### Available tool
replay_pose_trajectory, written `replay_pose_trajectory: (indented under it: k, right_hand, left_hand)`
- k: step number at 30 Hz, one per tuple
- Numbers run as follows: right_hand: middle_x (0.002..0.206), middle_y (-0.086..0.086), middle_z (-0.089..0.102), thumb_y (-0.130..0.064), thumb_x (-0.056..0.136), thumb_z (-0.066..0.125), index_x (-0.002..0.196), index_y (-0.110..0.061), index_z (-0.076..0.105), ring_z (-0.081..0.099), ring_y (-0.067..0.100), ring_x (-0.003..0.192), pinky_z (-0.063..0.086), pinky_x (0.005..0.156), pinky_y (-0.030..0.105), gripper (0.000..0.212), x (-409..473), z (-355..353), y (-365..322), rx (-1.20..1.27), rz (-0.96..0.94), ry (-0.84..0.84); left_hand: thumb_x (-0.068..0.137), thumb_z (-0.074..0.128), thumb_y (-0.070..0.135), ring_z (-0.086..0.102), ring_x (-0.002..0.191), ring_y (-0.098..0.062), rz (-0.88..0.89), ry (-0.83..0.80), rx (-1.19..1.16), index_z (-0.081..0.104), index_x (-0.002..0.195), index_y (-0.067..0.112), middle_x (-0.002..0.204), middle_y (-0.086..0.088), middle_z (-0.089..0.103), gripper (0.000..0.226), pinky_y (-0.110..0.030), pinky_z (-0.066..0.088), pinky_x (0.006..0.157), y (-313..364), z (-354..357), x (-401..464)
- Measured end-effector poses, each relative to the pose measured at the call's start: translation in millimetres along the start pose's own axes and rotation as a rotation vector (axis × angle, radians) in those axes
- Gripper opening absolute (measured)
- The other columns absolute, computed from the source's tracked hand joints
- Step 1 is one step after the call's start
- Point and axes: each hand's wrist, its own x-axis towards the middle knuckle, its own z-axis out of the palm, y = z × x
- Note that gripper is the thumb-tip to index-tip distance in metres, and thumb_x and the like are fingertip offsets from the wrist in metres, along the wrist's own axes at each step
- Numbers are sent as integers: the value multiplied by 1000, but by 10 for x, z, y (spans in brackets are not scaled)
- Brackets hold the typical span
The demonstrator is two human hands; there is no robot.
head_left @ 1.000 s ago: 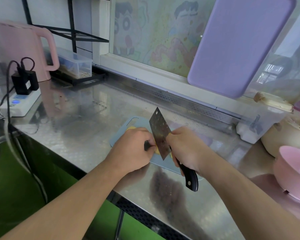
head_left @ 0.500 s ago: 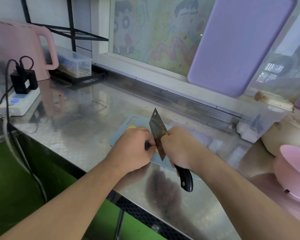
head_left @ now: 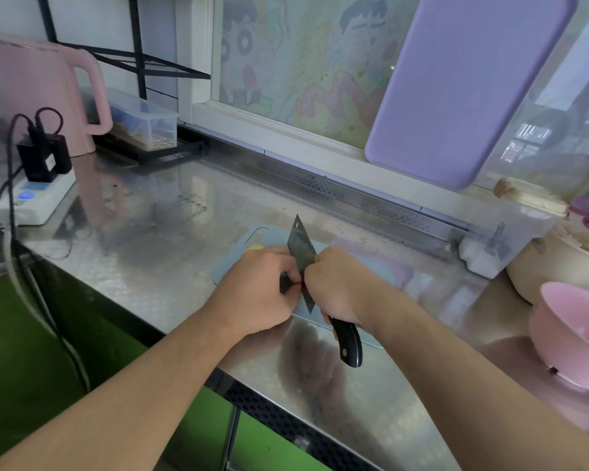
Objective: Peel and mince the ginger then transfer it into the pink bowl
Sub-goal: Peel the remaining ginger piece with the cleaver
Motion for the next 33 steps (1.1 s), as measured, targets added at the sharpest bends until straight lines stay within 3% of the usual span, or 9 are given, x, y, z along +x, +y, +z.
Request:
replay_pose_trajectory:
  k: [5,8,12,18,20,26,30,33]
  right_hand:
    - [88,11,58,-17,103,43,74,-18,42,58,29,79,58,82,36,29,-31,29,33,15,4,5]
    - [82,9,57,-15,103,43,73,-18,42,56,26,70,57,75,35,30,-74,14,81,7,-5,6]
    - [77,9,58,-11,103,43,72,-17,43,56,27,67,60,80,40,32,-113,-5,173,13,-1,1]
    - [52,16,53,-12,90,46,73,-6,56,43,22,35,41,50,32,21,-102,-69,277,283,42,24]
    - [50,19,50,-12,88,49,70,-4,59,39,22,33,37,44,27,22,-116,-109,284,376,46,12]
    - [48,19,49,-15,87,51,50,-7,58,40,23,34,36,40,23,38,-93,-114,314,506,101,-24]
    - [49,17,46,-17,89,53,67,6,59,37,22,35,33,38,21,32,-124,-197,339,613,133,11]
    - [49,15,44,-20,93,55,59,-5,54,35,22,36,31,38,21,37,-130,-286,398,695,162,37]
  left_hand:
    - [83,74,16,55,84,-3,-12,-12,7,59,72,36,81,19,59,27,-21,45,71,-2,11,-9]
    - [83,74,17,56,87,-3,-21,-14,6,65,76,34,85,19,62,20,-21,48,74,-14,16,6]
    - [84,74,20,56,87,-5,-15,-2,13,61,75,38,84,19,60,24,-25,50,75,-40,27,19]
    - [81,76,21,58,86,-4,-21,15,-24,69,75,30,83,19,63,14,-30,52,77,-75,54,20]
    - [81,77,22,59,86,-3,-26,18,-31,70,76,30,84,19,64,12,-30,52,76,-81,57,21]
    - [81,78,23,60,87,-2,-37,14,-34,71,77,31,86,20,65,12,-26,52,77,-92,59,26]
    - [82,77,24,61,87,-2,-31,25,-34,71,77,30,86,19,65,10,-25,52,77,-87,48,18]
    - [85,72,23,60,90,-3,-26,31,-34,67,82,32,91,18,64,10,-29,53,79,-79,41,6]
